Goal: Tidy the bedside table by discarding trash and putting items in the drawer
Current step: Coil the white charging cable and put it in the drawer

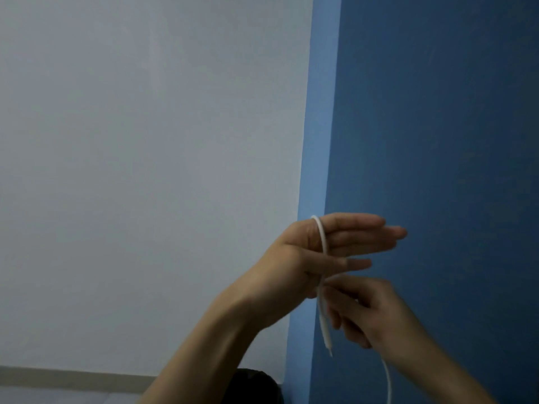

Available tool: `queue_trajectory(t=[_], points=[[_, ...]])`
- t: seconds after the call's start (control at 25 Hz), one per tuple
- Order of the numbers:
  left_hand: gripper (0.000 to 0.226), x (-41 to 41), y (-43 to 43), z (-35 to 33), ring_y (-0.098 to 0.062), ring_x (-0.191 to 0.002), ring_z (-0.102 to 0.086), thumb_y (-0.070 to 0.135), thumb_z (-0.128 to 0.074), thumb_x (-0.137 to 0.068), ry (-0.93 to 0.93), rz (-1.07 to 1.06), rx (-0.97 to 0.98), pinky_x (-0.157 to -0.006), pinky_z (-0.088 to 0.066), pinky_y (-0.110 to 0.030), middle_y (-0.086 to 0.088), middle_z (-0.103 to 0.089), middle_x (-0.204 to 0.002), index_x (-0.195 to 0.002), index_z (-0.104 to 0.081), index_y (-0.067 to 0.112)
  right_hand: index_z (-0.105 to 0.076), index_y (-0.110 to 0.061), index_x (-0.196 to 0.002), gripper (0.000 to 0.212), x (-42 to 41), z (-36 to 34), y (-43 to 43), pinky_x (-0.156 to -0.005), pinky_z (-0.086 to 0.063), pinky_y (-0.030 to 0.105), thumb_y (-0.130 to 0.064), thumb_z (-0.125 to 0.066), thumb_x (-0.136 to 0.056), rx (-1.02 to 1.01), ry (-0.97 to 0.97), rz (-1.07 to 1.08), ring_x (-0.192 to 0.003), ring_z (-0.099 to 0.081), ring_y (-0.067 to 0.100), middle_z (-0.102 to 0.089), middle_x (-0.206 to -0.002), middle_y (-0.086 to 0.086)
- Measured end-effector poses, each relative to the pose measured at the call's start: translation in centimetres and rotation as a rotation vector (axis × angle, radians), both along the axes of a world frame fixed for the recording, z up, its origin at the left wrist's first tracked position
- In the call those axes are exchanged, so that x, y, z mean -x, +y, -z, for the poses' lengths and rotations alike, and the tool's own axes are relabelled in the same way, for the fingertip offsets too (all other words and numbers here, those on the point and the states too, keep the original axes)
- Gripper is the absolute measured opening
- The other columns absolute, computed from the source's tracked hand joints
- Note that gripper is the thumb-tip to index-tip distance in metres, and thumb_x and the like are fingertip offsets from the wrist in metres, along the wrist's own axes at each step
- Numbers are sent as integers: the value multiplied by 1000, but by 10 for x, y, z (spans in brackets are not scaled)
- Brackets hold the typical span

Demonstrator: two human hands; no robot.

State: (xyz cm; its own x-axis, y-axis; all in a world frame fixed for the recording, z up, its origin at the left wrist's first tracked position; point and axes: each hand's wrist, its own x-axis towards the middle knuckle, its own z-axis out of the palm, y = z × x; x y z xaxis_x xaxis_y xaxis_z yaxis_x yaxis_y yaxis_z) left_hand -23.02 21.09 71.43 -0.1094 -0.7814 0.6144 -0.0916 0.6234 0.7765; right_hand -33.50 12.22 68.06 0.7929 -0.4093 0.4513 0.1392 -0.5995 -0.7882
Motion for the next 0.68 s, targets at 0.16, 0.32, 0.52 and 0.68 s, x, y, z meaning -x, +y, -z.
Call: queue_trajectory(t=[0.16, 0.32, 0.52, 0.68], points=[[37, -11, 1, 2, -21, -121, -58, -5, -37, -90, -21, -110, 17, -106, -41, -28, -9, -63, -126, -122, -54, 8, -70, -29, -91, 19, 12, 1, -1, -38, -32, 9, -18, -54, -89, 146, 57, -12, -33, -44, 1, -60, -51, -2], [38, -5, 1, 1, -17, -113, -63, 21, -38, -95, -14, -194, 20, -104, -44, -28, -5, -65, -125, -131, -46, 12, -68, -28, -95, 19, 23, -4, 8, -37, -33, 13, -20, -51, -91, 187, 107, 11, -32, -42, 3, -63, -58, -2], [39, -4, 1, 2, -8, -42, -43, 12, -35, -99, -5, -323, 57, -51, -49, -22, -3, -58, -72, -138, -38, 14, -65, -26, -73, 20, 31, -8, 18, -37, -32, 7, -24, -54, -89, 277, 137, 83, -32, -47, 3, -63, -51, -3], [42, -2, 0, 6, -16, -72, -64, -6, -32, -97, -31, -329, 22, -55, -49, -20, -11, -62, -111, -137, -40, 3, -55, -26, -51, 35, 38, -17, 31, -43, -36, 6, -31, -56, -86, 478, 223, 165, -36, -52, 0, -59, -39, -9]])
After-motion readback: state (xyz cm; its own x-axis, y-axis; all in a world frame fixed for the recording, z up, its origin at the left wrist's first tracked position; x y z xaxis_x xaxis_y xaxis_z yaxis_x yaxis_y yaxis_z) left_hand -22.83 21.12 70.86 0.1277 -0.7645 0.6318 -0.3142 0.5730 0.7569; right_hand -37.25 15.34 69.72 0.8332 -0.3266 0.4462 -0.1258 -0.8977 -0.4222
